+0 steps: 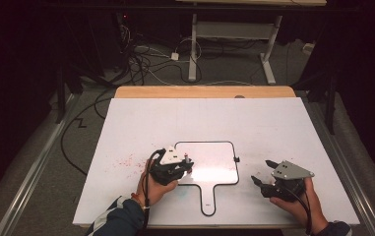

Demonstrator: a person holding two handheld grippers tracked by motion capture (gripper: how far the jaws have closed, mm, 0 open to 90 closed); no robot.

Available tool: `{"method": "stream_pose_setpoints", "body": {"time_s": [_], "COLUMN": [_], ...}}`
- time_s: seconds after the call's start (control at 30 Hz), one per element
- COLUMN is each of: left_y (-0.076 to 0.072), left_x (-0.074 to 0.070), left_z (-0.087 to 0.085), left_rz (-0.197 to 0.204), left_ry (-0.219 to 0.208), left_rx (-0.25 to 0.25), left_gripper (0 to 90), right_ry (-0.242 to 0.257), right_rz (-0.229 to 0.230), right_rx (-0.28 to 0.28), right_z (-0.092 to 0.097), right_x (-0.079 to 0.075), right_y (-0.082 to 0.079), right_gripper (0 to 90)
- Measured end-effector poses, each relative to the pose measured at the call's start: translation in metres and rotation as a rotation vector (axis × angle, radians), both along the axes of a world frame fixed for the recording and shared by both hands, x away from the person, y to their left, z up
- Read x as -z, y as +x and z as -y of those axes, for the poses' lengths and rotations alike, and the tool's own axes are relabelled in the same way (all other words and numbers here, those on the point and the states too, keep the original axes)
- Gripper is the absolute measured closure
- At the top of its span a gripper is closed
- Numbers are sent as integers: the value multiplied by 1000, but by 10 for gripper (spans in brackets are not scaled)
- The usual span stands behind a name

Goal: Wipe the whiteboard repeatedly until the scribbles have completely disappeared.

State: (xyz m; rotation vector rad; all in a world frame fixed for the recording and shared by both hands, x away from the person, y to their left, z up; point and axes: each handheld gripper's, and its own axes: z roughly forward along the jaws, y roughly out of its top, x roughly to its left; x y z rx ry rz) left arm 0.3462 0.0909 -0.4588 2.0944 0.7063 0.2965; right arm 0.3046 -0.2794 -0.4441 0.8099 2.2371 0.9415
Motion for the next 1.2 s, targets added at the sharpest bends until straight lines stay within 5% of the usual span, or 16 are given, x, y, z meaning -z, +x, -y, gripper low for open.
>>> {"method": "stream_pose_setpoints", "body": {"time_s": [0.13, 0.27, 0.47, 0.67, 0.9, 1.2], "left_y": [-3, -5, -7, -10, -16, -27], "left_x": [3, 5, 2, -1, 1, 1], "left_z": [-4, 9, 33, 7, -16, 21], "left_rz": [-5, 0, 27, -11, -43, -9], "left_ry": [-27, -51, -17, 15, -18, -7], "left_rx": [-13, 14, 76, 14, -24, 82], "left_gripper": [791, 791, 791, 791, 791, 791], "right_ry": [-4, -8, -8, -7, -13, -16], "right_rz": [3, -2, -1, 4, 6, 0], "right_rx": [-3, -6, -6, -1, 2, 1], "right_z": [-1, -2, -2, 1, -1, -2], "right_x": [0, 2, 1, 0, 0, 1], "right_y": [0, 0, 0, 0, 0, 0], "right_gripper": [295, 295, 294, 295, 295, 293]}}
